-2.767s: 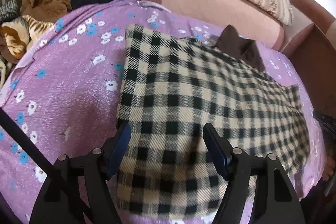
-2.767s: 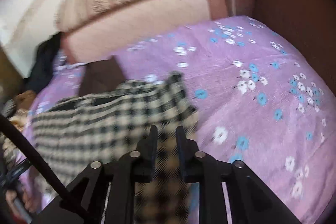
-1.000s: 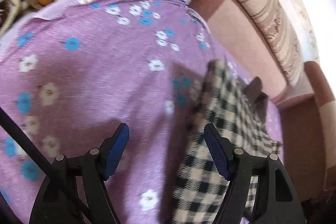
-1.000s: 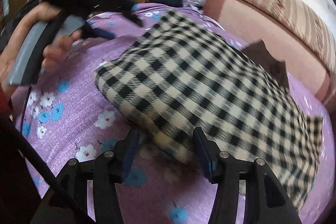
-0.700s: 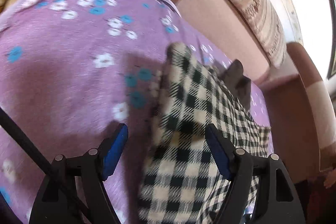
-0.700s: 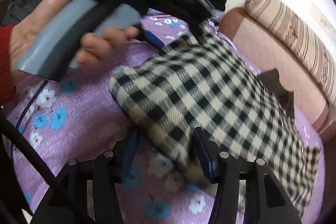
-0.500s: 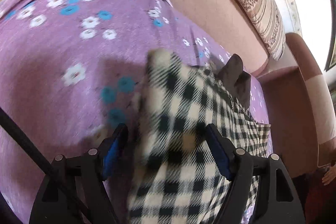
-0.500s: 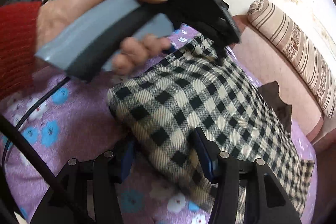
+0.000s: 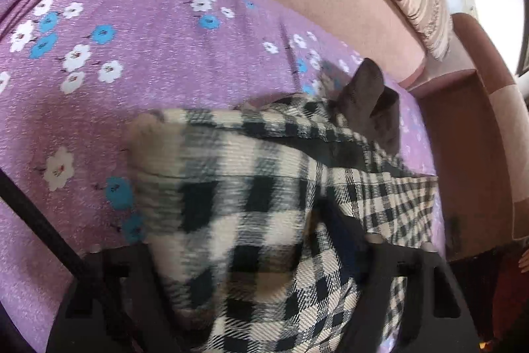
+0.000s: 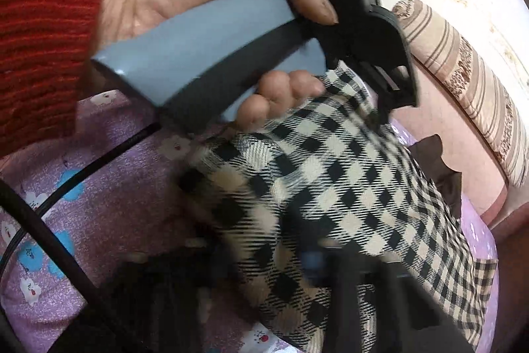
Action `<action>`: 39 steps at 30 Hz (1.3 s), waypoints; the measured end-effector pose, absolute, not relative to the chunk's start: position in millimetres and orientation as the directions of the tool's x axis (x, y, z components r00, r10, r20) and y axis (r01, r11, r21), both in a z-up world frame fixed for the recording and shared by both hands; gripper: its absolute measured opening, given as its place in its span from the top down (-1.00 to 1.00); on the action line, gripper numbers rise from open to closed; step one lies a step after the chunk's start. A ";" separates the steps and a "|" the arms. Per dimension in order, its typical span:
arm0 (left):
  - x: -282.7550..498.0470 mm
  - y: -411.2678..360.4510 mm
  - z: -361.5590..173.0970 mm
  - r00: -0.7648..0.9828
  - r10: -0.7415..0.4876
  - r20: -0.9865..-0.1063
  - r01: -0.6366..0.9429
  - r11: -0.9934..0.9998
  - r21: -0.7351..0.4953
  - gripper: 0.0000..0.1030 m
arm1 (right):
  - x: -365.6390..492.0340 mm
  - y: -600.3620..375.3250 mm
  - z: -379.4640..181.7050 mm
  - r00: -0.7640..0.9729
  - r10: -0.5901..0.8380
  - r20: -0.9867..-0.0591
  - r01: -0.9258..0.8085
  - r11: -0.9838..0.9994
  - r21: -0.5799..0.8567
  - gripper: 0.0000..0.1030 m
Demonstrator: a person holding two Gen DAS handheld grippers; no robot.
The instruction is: Fold large clothes
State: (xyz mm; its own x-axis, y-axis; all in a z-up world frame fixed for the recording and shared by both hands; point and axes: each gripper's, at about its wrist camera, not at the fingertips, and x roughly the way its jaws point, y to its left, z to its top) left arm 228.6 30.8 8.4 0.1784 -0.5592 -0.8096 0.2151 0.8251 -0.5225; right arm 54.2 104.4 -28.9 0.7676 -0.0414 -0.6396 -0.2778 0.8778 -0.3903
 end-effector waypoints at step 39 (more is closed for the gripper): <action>134.3 -278.7 133.8 0.216 -0.577 -0.787 0.438 0.778 -0.450 -0.24 | -79.0 -253.3 25.1 0.774 0.135 -0.618 0.279 0.804 0.525 0.37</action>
State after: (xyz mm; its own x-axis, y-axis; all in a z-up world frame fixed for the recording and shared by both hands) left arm 134.3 -278.7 133.8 0.2164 -0.5772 -0.7874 0.4380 0.7782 -0.4501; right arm -79.0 -253.3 25.1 0.7742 0.1348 -0.6185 0.2794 0.8040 0.5250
